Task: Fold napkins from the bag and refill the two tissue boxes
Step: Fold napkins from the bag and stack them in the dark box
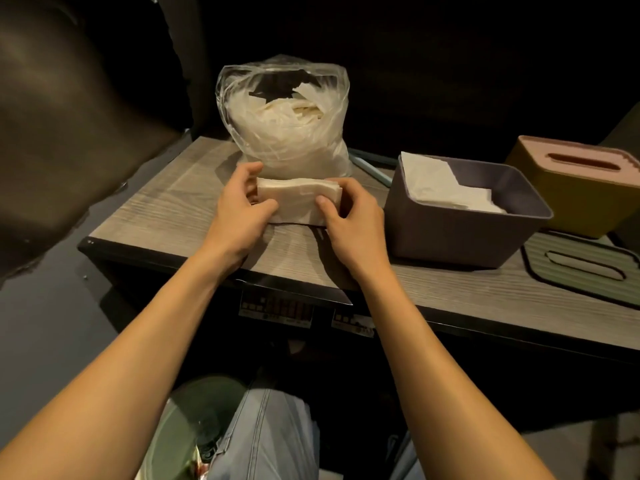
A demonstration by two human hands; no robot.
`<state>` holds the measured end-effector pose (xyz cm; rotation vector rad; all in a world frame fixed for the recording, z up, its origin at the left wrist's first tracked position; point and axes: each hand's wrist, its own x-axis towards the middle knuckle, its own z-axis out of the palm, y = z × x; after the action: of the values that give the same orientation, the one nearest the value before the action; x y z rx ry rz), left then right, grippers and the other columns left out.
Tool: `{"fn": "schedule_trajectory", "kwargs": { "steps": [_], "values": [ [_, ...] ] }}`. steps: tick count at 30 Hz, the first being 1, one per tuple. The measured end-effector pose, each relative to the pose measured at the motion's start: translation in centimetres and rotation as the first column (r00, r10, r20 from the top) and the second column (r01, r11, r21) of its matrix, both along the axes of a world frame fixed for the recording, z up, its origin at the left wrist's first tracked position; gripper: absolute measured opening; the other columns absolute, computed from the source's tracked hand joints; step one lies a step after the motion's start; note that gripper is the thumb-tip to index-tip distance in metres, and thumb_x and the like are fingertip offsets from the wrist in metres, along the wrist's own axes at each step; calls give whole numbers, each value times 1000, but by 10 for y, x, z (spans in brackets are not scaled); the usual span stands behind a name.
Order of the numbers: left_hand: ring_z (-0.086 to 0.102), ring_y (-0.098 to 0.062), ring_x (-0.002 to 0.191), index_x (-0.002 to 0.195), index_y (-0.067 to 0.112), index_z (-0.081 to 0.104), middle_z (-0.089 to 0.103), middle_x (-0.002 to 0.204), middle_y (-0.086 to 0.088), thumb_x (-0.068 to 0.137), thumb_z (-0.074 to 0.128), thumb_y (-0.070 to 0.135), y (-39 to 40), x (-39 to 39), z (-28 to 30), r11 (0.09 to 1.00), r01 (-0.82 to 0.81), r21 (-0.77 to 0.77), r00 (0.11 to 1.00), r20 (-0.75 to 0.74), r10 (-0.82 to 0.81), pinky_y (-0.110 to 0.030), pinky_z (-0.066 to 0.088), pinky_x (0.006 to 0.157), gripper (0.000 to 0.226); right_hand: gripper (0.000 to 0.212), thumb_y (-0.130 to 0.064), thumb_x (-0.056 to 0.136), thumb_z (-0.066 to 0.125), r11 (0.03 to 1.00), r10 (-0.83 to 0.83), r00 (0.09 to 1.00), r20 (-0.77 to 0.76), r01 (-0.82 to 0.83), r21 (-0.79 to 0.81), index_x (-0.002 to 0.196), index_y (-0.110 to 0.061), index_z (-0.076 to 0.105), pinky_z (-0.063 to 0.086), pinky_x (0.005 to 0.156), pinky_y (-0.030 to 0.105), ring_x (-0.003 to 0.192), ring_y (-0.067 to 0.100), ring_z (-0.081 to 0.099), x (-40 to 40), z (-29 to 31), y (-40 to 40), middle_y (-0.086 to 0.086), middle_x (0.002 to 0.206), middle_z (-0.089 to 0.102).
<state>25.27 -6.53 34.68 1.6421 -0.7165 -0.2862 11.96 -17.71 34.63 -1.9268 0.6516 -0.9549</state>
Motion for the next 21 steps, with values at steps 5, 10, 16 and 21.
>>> {"fn": "schedule_trajectory", "kwargs": {
  "steps": [5,10,16,21],
  "values": [
    [69,-16,108,154,18,39,64,121,0,84,79,3,6,-4,12,990,138,40,986,-95,-134,-29,59,89,82,14,-17,100,66,1000,-4,999,36,4,19,111,-24,70,52,81,17,96,-2,64,-4,5,5,-16,100,69],
    [72,-20,104,125,14,71,76,117,-10,66,93,23,33,11,59,936,346,69,925,-190,-328,-30,56,88,63,12,-20,98,67,995,47,999,-11,-48,-88,110,-20,70,56,89,39,97,10,65,-23,44,10,-7,101,71],
    [73,-23,108,114,9,74,78,112,-8,70,80,21,8,-12,103,921,390,-24,904,-178,-388,-28,62,81,46,11,-22,99,67,974,40,999,-9,-41,-223,110,-22,69,58,80,29,90,2,63,-59,99,-9,-13,97,68],
    [74,-15,106,119,16,70,78,112,-1,80,75,16,-30,-50,122,875,483,-24,870,-104,-483,-26,61,81,39,15,-22,99,68,954,-37,999,-29,26,-298,114,-25,67,54,77,13,92,-6,62,-99,119,-37,-21,95,63]
  ]
}}
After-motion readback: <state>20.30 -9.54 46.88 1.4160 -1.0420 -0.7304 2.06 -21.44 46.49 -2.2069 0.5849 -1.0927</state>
